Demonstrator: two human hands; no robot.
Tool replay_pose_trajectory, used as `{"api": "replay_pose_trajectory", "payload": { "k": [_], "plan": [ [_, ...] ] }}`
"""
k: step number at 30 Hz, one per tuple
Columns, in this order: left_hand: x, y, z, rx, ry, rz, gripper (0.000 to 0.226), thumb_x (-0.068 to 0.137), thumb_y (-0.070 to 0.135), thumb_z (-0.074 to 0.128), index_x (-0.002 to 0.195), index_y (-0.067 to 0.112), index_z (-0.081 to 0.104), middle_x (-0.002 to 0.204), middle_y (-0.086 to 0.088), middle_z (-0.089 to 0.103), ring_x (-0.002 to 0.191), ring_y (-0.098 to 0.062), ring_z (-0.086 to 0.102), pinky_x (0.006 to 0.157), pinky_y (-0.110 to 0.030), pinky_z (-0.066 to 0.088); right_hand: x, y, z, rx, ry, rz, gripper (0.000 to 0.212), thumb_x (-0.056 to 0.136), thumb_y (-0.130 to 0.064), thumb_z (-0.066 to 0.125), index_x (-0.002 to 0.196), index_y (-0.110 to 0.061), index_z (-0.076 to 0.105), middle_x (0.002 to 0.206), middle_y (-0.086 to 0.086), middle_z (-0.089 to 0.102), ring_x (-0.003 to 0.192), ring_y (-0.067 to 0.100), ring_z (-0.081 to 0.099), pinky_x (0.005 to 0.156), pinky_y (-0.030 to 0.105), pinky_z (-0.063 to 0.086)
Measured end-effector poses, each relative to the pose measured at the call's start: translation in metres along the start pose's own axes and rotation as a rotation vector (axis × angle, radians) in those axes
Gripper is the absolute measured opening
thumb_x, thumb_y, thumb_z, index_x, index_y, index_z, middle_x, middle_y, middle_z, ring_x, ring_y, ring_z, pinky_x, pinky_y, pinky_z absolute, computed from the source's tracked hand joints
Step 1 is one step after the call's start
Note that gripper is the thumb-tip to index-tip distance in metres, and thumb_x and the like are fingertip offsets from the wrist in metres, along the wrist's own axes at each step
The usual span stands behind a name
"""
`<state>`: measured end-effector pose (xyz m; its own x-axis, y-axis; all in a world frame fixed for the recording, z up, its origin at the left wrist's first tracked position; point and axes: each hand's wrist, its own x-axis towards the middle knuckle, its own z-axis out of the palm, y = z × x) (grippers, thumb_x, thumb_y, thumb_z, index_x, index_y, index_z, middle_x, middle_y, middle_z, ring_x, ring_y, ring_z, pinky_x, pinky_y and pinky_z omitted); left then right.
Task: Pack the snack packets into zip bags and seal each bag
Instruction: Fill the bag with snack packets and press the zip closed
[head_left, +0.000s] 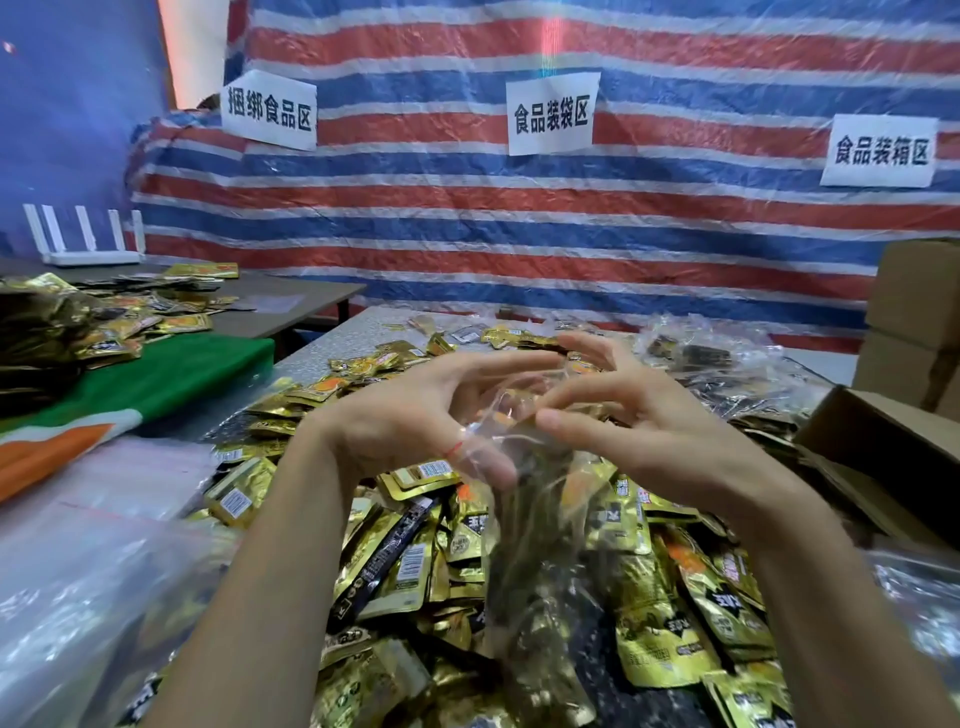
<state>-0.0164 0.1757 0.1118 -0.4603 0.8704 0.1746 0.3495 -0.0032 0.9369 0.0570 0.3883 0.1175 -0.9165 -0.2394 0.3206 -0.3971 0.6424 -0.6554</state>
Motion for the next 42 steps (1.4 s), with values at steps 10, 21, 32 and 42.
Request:
{"api": "replay_pose_trajectory", "payload": {
  "k": [10, 21, 32, 42],
  "plan": [
    [-0.003, 0.013, 0.004, 0.215, 0.042, -0.075, 0.05, 0.082, -0.008, 0.073, 0.12, 0.022, 0.066, 0.133, 0.004, 0.062, 0.108, -0.028, 0.069, 0.088, -0.038, 0.059, -0.019, -0.018, -0.023, -0.038, 0.062, 0.246, 0.016, 0.088, -0.033, 0.073, 0.078, -0.023, 0.082, 0.077, 0.01, 0.076, 0.062, 0.021, 0.071, 0.061, 0.036, 0.062],
    [0.004, 0.027, 0.024, 0.418, 0.095, -0.344, 0.017, 0.097, 0.008, 0.06, 0.109, 0.01, 0.073, 0.091, -0.006, 0.077, 0.079, -0.025, 0.076, 0.07, -0.032, 0.062, -0.044, -0.042, -0.047, -0.102, 0.144, 0.368, 0.042, 0.089, 0.003, 0.057, 0.066, -0.025, 0.081, 0.067, 0.003, 0.073, 0.054, 0.01, 0.066, 0.052, 0.028, 0.056],
    [-0.015, 0.056, 0.03, 0.427, 0.106, -0.191, 0.021, 0.093, 0.003, 0.064, 0.106, 0.014, 0.076, 0.08, -0.01, 0.076, 0.057, -0.018, 0.068, 0.053, -0.019, 0.053, -0.061, -0.047, -0.064, -0.141, 0.025, 0.323, 0.024, 0.075, -0.014, 0.07, 0.07, -0.035, 0.081, 0.069, -0.007, 0.075, 0.042, 0.002, 0.059, 0.042, 0.016, 0.046],
    [0.007, 0.03, 0.027, 0.581, 0.324, -0.39, 0.014, 0.096, 0.006, 0.061, 0.099, 0.009, 0.074, 0.071, -0.006, 0.073, 0.056, -0.013, 0.066, 0.052, -0.021, 0.052, -0.014, -0.009, -0.019, -0.194, -0.099, 0.415, 0.039, 0.085, 0.008, 0.052, 0.087, -0.02, 0.081, 0.097, 0.004, 0.076, 0.083, 0.018, 0.074, 0.071, 0.034, 0.064]
  ]
}}
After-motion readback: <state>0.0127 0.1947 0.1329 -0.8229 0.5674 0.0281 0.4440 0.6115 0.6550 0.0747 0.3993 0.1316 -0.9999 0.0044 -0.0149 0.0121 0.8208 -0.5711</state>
